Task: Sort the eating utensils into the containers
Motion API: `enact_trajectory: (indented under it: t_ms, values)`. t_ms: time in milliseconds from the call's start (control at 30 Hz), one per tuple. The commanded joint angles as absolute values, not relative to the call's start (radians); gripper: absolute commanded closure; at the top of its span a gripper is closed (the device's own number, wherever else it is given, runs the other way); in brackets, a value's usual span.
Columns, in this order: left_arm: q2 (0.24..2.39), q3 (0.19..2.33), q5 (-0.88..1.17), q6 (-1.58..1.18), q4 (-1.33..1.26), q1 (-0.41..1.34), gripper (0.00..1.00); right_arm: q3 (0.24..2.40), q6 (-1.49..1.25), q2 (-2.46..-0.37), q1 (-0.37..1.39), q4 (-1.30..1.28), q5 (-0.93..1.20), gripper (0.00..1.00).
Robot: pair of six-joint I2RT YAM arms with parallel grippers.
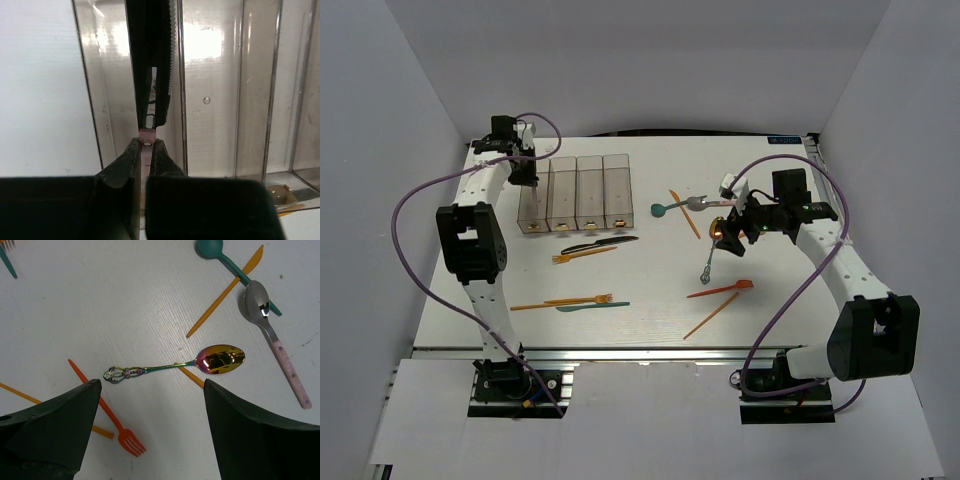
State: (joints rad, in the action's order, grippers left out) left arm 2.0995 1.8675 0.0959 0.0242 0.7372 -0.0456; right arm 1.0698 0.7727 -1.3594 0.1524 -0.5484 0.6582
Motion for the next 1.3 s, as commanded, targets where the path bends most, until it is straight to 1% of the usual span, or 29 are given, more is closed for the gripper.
enact_trajectory:
  t_ms: [0,33,67,100,167,200,267,333,433,467,567,633,733,767,833,867,900,933,967,1000,1033,1067,1100,1133,1200,1267]
  values:
    - [2.079,1.921,0.132,0.058,0.723,-0.038,1.00,1.103,0.793,-1.367,0.150,-0.558,0.684,0.11]
    - [2.080,1.914,0.132,0.054,0.723,-0.038,1.00,1.104,0.792,-1.371,0.149,-0.558,0.684,0.11]
    - [2.077,1.905,0.126,0.048,0.721,-0.038,0.98,1.104,0.790,-1.373,0.149,-0.558,0.686,0.11]
    - [2.074,1.885,0.111,0.040,0.721,-0.038,0.87,1.103,0.785,-1.374,0.149,-0.558,0.689,0.11]
    - [2.057,1.868,0.095,0.035,0.718,-0.038,0.76,1.101,0.779,-1.382,0.149,-0.558,0.692,0.11]
    - [2.049,1.858,0.086,0.029,0.718,-0.038,0.68,1.100,0.773,-1.388,0.149,-0.560,0.696,0.11]
    - [2.028,1.855,0.065,0.009,0.715,-0.038,0.48,1.100,0.767,-1.396,0.150,-0.561,0.701,0.11]
    - [2.008,1.859,0.054,0.014,0.710,-0.038,0.32,1.104,0.750,-1.411,0.150,-0.563,0.706,0.11]
    - [1.961,1.861,0.064,-0.063,0.707,-0.040,0.24,1.124,0.726,-1.443,0.155,-0.574,0.703,0.12]
    - [1.927,1.856,0.067,-0.075,0.704,-0.040,0.19,1.140,0.704,-1.453,0.158,-0.575,0.696,0.14]
    - [1.856,1.798,0.089,-0.129,0.680,-0.040,0.14,1.172,0.634,-1.494,0.166,-0.575,0.678,0.15]
    - [1.764,1.744,0.103,-0.176,0.645,-0.041,0.12,1.187,0.572,-1.525,0.166,-0.534,0.621,0.15]
    - [1.614,1.593,0.172,-0.225,0.574,-0.046,0.09,1.247,0.552,-1.578,0.167,-0.512,0.534,0.14]
    - [1.574,1.506,0.225,-0.247,0.555,-0.048,0.09,1.268,0.575,-1.595,0.167,-0.500,0.514,0.12]
    - [1.461,1.419,0.267,-0.285,0.510,-0.051,0.09,1.343,0.736,-1.667,0.158,-0.515,0.497,0.10]
    - [1.427,1.346,0.296,-0.320,0.502,-0.052,0.09,1.379,0.879,-1.698,0.149,-0.572,0.532,0.11]
    - [1.393,1.310,0.304,-0.333,0.499,-0.054,0.09,1.419,0.931,-1.774,0.138,-0.603,0.547,0.12]
    - [1.329,1.280,0.310,-0.347,0.492,-0.055,0.09,1.518,0.971,-1.822,0.127,-0.635,0.558,0.16]
    - [1.297,1.249,0.319,-0.369,0.489,-0.055,0.09,1.582,1.007,-1.869,0.102,-0.731,0.574,0.18]
    - [1.264,1.191,0.331,-0.391,0.486,-0.055,0.09,1.656,1.041,-1.982,0.089,-0.795,0.603,0.19]
    - [1.234,1.163,0.336,-0.402,0.479,-0.055,0.09,1.815,1.124,-2.044,0.069,-0.866,0.607,0.20]
    - [1.170,1.135,0.336,-0.422,0.473,-0.055,0.09,1.885,1.152,-2.096,0.061,-0.973,0.598,0.20]
    - [1.137,1.084,0.336,-0.439,0.463,-0.057,0.09,1.946,1.181,-2.184,0.057,-1.014,0.592,0.20]
    - [1.080,1.059,0.331,-0.448,0.456,-0.057,0.08,2.021,1.239,-2.215,0.051,-1.043,0.583,0.20]
    - [1.030,1.022,0.316,-0.460,0.454,-0.058,0.06,2.040,1.272,-2.253,0.049,-1.049,0.555,0.19]
    - [0.973,0.985,0.295,-0.483,0.453,-0.058,0.02,2.014,1.293,-2.250,0.048,-1.026,0.560,0.19]
